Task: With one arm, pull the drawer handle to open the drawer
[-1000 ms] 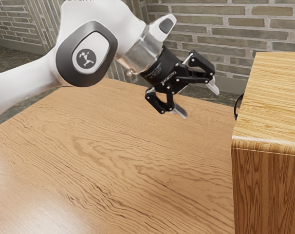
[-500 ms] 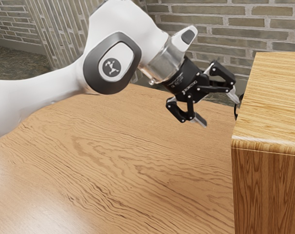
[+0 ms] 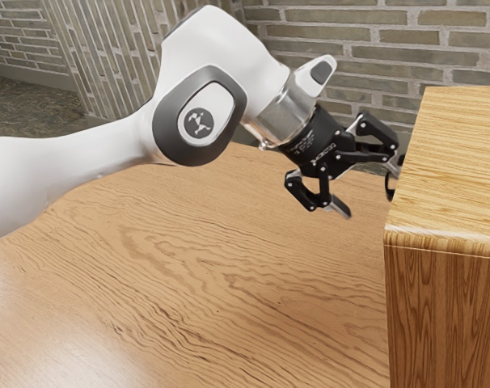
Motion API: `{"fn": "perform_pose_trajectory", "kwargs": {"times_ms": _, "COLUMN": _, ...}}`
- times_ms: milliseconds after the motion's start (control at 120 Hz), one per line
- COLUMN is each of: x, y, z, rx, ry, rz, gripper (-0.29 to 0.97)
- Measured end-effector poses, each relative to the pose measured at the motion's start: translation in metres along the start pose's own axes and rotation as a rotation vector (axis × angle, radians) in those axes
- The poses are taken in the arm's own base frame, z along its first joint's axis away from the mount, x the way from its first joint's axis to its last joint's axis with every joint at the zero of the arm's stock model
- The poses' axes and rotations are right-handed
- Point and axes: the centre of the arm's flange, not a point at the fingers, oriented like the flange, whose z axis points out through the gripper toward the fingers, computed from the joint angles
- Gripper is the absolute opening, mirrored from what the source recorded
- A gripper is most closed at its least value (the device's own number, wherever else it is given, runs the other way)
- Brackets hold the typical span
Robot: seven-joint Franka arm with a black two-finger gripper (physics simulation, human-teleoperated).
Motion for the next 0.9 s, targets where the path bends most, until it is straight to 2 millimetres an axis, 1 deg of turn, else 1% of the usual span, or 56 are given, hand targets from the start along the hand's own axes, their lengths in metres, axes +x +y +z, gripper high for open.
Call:
{"fn": "perform_pose_trajectory", "kwargs": {"times_ms": 217, "x": -0.002, "y": -0.001, "z": 0.001, "rx": 0.005, "ry": 0.003, "rz": -0.003, "gripper": 0.67}}
{"fn": "perform_pose_trajectory", "kwargs": {"times_ms": 450, "x": -0.009, "y": -0.002, "z": 0.005, "rx": 0.031, "ry": 0.008, "rz": -0.004, "gripper": 0.66}}
{"fn": "perform_pose_trajectory", "kwargs": {"times_ms": 592, "x": -0.013, "y": -0.002, "z": 0.0, "rx": 0.044, "ry": 0.028, "rz": -0.005, "gripper": 0.66}}
{"fn": "perform_pose_trajectory", "kwargs": {"times_ms": 800, "x": -0.01, "y": -0.01, "z": -0.002, "rx": 0.063, "ry": 0.032, "rz": -0.023, "gripper": 0.67}}
{"fn": "perform_pose_trajectory", "kwargs": {"times_ms": 900, "x": -0.008, "y": -0.018, "z": -0.005, "rx": 0.079, "ry": 0.041, "rz": -0.043, "gripper": 0.67}}
